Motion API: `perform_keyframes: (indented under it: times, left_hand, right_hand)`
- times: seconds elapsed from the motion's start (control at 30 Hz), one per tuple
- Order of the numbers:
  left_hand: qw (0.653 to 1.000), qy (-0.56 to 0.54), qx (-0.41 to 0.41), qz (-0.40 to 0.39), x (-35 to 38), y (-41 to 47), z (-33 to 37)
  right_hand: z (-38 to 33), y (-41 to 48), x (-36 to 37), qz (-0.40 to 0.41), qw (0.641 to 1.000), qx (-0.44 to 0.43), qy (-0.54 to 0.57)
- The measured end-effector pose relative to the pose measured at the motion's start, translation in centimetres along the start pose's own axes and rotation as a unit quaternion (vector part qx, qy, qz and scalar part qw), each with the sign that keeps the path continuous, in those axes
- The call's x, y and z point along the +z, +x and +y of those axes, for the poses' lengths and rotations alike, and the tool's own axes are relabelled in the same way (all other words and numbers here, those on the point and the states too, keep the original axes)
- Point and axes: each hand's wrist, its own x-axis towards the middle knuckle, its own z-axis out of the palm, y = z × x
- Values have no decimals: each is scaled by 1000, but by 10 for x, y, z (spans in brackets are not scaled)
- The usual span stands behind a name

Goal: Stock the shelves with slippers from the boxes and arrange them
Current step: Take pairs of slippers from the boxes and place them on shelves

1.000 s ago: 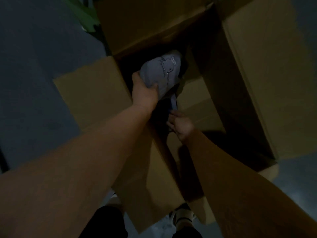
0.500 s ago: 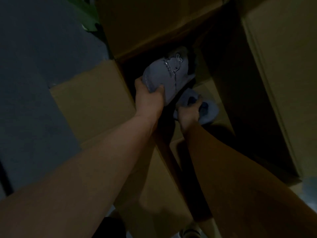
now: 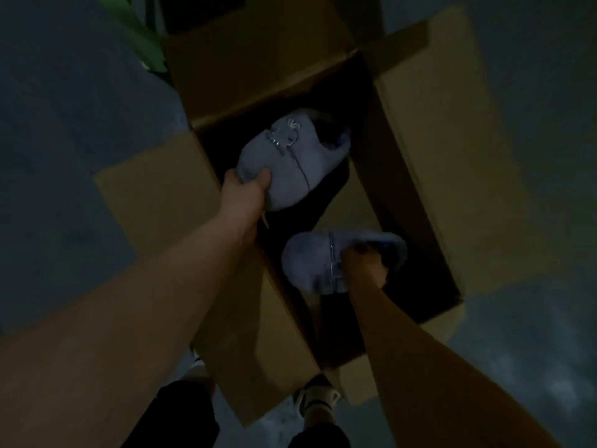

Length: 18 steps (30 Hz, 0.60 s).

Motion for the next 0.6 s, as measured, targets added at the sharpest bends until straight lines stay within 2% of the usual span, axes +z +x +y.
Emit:
perform_keyframes:
  times: [0.13,0.23,0.43,0.6]
  left_hand:
    - [993,-67,-79,-48,-13,-41,8]
    - [981,-84,-158,-78,-20,-82,12]
    - [976,-148,-151,-43,-34,-156,15]
    - [967,-213,-134,-38,-52,-198,21]
  right_hand:
    - [1,-34,-37,-9,999,-50,12]
    - [-19,-65,-61,-52,988,-94,107]
    - [-41,-116,-102,-135,959,-178,172]
    - [-45,-165,-122,-156,946,-196,204]
